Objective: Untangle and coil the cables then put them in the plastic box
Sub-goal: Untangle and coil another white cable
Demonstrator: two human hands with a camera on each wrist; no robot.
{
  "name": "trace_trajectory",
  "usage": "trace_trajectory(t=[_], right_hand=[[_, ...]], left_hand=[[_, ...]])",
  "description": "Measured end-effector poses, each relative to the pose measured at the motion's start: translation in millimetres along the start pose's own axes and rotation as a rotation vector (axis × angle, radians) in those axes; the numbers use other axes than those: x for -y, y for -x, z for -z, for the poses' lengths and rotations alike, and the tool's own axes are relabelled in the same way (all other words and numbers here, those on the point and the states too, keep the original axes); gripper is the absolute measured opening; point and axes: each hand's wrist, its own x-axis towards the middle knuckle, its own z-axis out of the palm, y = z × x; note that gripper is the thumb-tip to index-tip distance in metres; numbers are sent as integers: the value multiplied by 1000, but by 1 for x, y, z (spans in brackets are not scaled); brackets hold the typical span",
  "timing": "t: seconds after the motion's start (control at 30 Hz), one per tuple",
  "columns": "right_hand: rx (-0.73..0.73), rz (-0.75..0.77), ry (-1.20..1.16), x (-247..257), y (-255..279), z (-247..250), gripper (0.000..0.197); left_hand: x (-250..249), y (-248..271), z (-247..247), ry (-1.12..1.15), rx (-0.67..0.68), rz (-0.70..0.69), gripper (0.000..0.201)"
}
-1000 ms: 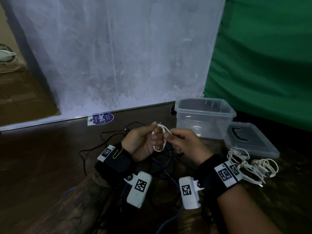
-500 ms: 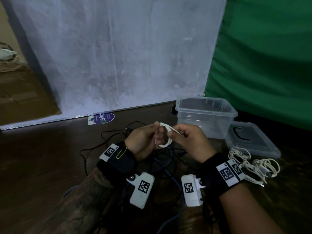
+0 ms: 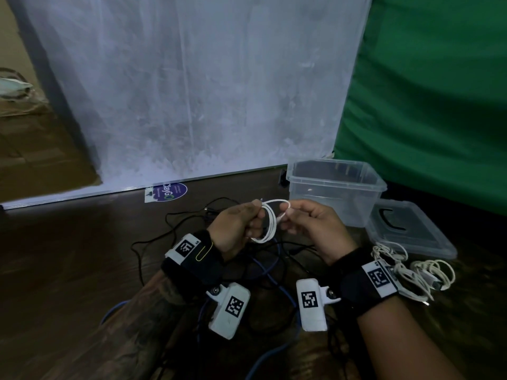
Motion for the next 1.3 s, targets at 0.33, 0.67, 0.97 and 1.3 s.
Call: trace_trajectory(t=[0.33,0.67,0.97,1.3], right_hand=[[145,-97,-122,6,8,-17,21],[-95,47,-58,12,8,-32,22],[29,-49,-169,12,7,-20,23],[-14,187,-38,17,7,-12,23]], left_hand=[[7,4,-7,3,-64,-45,37],[14,7,-26,-174,-73,-156,28],[13,8,-16,-410,68,-201,18],[1,7,-7,-555,-2,-194,34]])
